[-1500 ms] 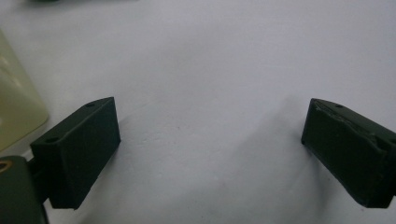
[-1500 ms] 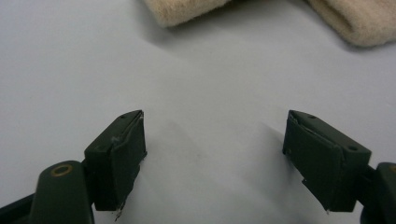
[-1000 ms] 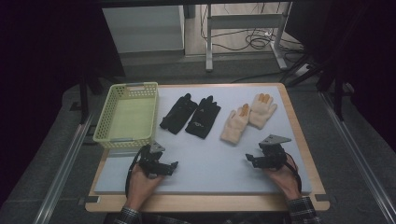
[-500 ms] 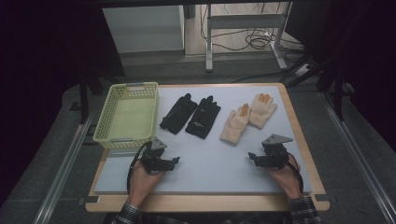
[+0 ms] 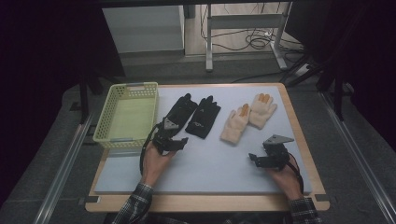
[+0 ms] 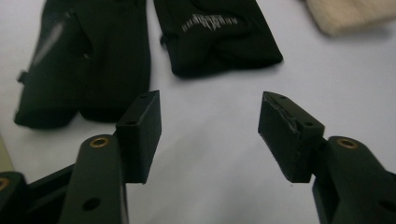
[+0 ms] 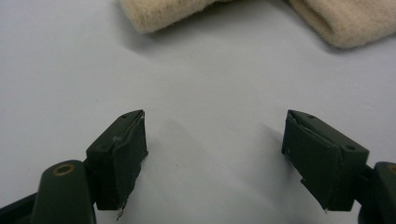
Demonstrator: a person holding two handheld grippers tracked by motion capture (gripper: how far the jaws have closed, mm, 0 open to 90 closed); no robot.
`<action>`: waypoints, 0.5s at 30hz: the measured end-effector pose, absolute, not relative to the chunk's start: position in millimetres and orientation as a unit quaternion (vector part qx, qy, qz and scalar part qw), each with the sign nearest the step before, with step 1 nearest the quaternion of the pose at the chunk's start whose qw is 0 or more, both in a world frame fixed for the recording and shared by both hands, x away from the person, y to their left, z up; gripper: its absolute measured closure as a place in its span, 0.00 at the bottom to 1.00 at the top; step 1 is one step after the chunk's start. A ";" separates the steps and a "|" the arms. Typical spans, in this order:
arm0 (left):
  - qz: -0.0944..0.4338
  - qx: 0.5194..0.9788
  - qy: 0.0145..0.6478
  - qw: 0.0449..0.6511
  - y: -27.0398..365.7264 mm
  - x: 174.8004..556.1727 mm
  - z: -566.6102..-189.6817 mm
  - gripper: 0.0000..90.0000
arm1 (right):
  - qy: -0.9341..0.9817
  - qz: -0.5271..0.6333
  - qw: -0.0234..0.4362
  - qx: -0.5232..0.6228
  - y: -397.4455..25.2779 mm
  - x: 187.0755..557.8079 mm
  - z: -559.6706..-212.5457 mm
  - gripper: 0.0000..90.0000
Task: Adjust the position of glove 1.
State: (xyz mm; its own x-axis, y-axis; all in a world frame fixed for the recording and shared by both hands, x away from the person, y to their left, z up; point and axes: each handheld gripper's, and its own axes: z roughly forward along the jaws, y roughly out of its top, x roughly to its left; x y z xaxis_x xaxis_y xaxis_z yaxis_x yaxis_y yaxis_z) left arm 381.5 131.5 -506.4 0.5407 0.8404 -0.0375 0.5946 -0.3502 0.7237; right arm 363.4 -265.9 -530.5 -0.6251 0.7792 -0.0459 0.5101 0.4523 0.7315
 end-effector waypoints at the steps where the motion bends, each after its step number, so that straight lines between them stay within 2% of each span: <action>1: 0.177 0.802 0.450 0.351 129.9 386.0 -504.5 0.47 | 0.830 0.351 0.192 0.388 -265.9 363.4 -530.5 0.24; 8: 0.185 0.793 0.465 0.348 121.4 419.7 -499.3 0.49 | 0.830 0.351 0.192 0.387 -265.9 363.4 -530.7 0.24; 15: 0.203 0.791 0.487 0.310 117.8 459.0 -502.3 0.56 | 0.831 0.351 0.192 0.387 -265.9 363.4 -530.8 0.24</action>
